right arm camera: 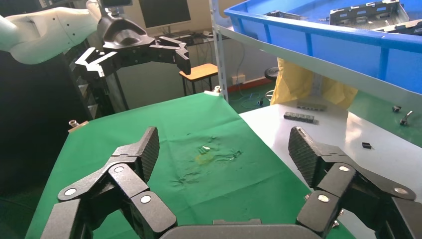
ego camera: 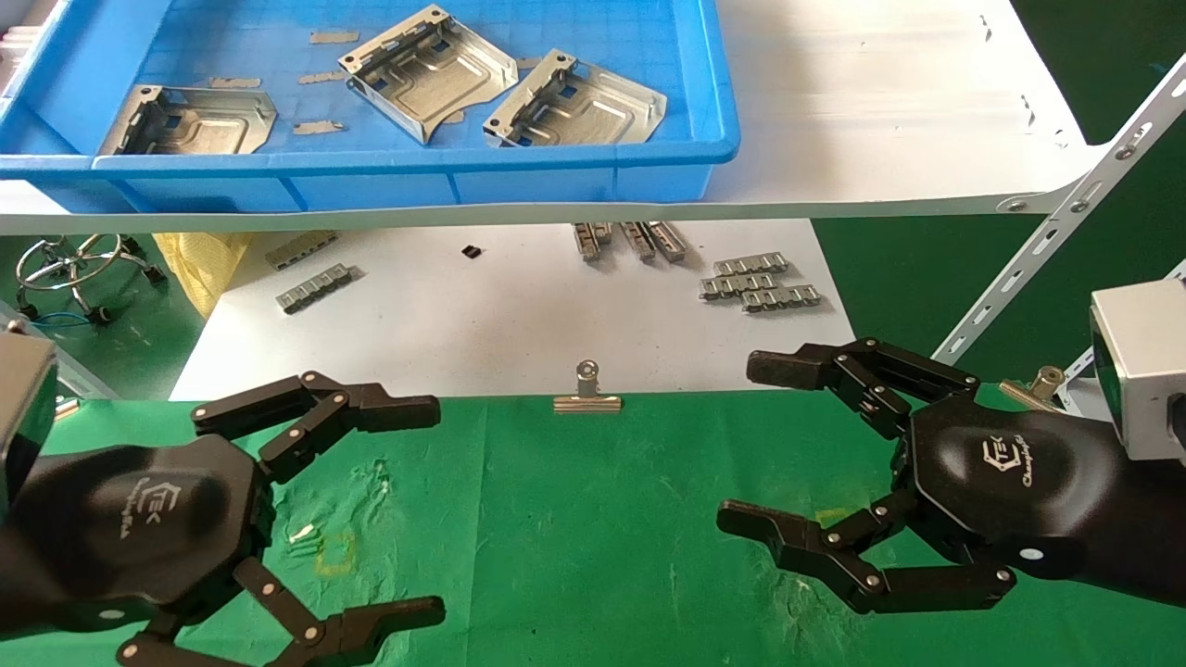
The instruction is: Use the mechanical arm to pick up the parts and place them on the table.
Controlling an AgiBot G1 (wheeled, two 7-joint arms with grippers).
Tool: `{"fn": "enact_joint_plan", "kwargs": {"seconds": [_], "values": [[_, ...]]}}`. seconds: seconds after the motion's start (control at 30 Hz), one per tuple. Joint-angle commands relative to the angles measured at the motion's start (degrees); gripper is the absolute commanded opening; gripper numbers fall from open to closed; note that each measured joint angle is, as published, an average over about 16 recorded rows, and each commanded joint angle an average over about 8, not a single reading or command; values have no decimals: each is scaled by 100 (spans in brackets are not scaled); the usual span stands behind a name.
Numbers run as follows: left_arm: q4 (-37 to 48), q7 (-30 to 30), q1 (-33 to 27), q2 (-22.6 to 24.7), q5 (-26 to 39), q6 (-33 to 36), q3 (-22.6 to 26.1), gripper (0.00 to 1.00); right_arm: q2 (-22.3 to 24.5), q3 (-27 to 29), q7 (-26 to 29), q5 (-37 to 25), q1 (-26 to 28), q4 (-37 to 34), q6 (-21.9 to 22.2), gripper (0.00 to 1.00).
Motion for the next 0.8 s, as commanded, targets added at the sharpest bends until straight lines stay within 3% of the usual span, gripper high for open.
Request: {"fn": "enact_joint_plan", "kwargs": {"seconds": [0.03,0.8], "values": [[0,0,0,0,0,0,0,100,0,0,0,0,0,0,0,0],[0,0,0,0,0,0,0,100,0,0,0,0,0,0,0,0]]}}
